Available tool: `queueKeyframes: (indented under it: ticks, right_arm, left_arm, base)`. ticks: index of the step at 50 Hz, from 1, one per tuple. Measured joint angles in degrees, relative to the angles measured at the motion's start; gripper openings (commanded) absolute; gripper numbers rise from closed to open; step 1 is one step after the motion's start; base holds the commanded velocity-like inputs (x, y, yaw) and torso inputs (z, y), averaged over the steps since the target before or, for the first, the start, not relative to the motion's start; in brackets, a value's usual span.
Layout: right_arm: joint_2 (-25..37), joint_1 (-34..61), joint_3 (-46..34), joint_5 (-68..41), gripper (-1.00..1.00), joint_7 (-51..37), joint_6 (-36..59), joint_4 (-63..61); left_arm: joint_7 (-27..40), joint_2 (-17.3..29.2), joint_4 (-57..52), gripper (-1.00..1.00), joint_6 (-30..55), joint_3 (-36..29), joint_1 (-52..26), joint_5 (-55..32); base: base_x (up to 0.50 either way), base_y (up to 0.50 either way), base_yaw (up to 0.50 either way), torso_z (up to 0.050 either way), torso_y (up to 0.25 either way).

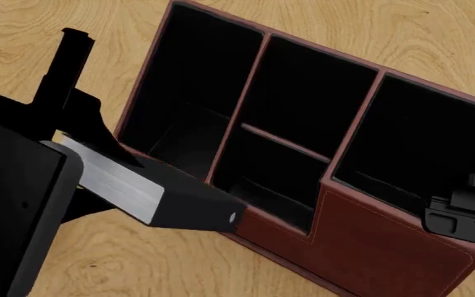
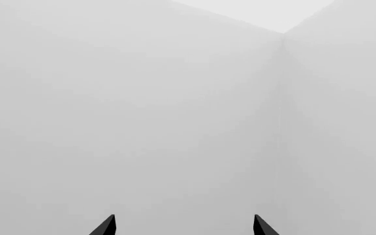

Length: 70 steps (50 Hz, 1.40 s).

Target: Pick up the book and place it in the back compartment of the caddy.

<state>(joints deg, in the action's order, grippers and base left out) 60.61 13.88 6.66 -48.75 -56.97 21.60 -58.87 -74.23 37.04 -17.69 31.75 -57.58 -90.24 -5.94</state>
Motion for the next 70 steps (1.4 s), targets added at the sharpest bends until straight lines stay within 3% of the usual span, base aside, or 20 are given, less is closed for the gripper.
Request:
queueKeyframes:
  ticks: [36,70]
  right_arm:
    - [3.5,1.2,-1.8,-1.5,1.00,-3.0,-2.1,0.0]
    - [6.0,0.1,-1.8,-2.2,1.00,-4.5,-4.3,0.8]
  left_arm:
    - [1.8,-12.4,20.3,-1.00,-12.5,-3.9,-2.9,3.1]
    - [4.3,-20.7,38.3,-1.00,-24.7,-7.5,-2.2,5.6]
  base:
    - [0.00,0.00,0.00,0.000,0.001]
    - [0.00,0.00,0.00,0.000,0.001]
